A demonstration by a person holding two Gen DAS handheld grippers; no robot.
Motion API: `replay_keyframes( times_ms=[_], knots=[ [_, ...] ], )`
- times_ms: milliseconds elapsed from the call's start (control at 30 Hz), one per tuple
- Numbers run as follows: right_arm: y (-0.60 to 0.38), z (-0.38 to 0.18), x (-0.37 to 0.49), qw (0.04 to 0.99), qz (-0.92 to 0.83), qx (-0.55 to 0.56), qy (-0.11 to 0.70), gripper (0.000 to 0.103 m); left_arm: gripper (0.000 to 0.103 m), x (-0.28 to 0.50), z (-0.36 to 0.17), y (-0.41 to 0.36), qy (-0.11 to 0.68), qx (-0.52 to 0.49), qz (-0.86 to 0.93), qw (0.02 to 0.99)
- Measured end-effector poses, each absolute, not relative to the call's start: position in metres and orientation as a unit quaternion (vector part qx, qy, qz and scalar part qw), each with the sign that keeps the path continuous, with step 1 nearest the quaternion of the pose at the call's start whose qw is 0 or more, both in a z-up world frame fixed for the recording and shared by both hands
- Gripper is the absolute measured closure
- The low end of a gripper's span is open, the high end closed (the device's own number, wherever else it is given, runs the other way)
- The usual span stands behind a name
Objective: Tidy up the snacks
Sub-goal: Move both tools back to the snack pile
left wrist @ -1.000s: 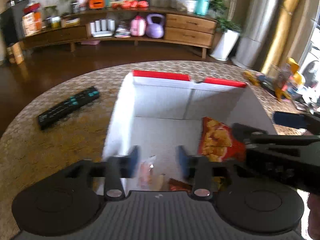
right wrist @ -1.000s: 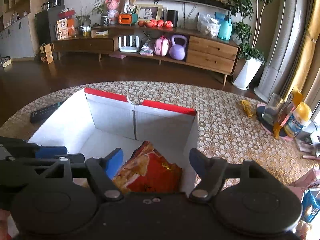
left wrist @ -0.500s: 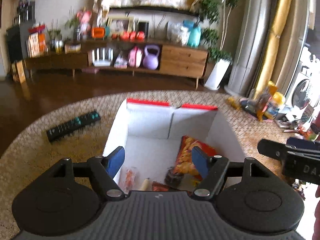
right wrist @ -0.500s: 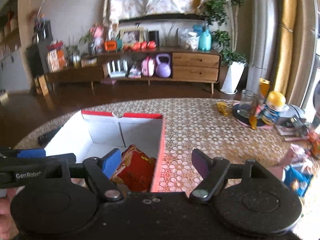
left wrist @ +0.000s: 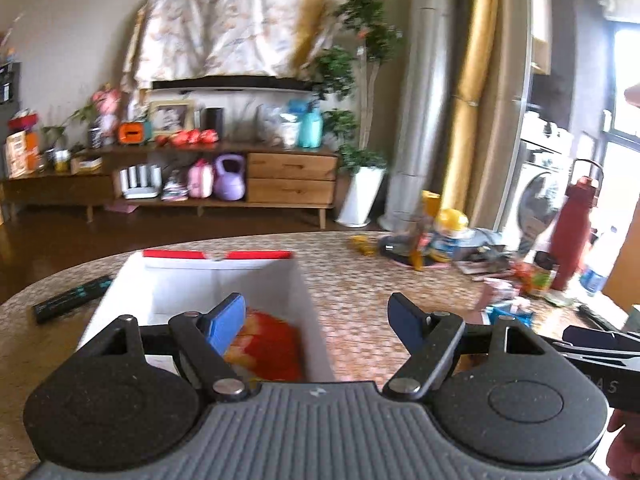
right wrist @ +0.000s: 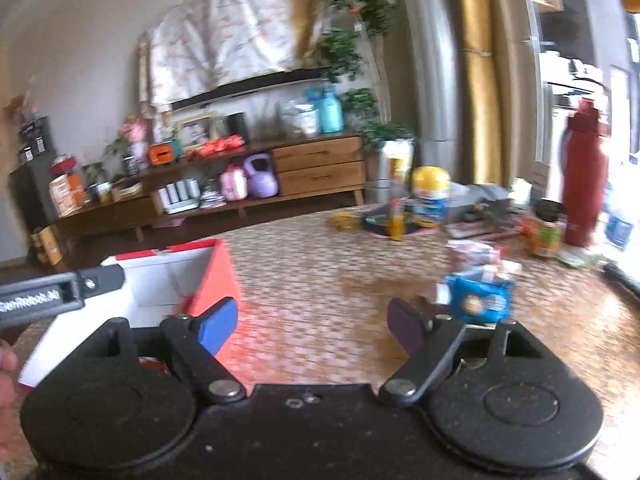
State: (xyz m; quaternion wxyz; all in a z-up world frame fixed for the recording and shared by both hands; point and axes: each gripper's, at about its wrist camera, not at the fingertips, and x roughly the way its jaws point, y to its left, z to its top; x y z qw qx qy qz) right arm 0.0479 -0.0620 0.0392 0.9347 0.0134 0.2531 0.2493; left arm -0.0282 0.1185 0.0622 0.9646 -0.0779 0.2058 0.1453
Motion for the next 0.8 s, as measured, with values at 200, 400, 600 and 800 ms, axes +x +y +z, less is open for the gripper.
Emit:
replay_keyframes(
  times_ms=[200,400,600,800],
  knots=[
    [-0.109,0.023,0.057,0.945,0.199,0.031,0.257,0.021,0.024,-0.009,0.051,0.082,0.208,-0.062,0.101,0.971],
    [-0.147,0.005,0.061,0.950,0.160,0.045,0.263,0.021,0.024,0.002,0.035,0.050,0.216,-0.047,0.068,0.973],
    [-0.175,-0.008,0.067,0.951,0.133,0.059,0.274,0.021,0.024,0.013,0.027,0.030,0.223,-0.036,0.049,0.973],
    [-0.192,-0.014,0.072,0.949,0.120,0.072,0.284,0.021,0.024,0.029,0.019,0.017,0.230,-0.028,0.033,0.972]
  ],
)
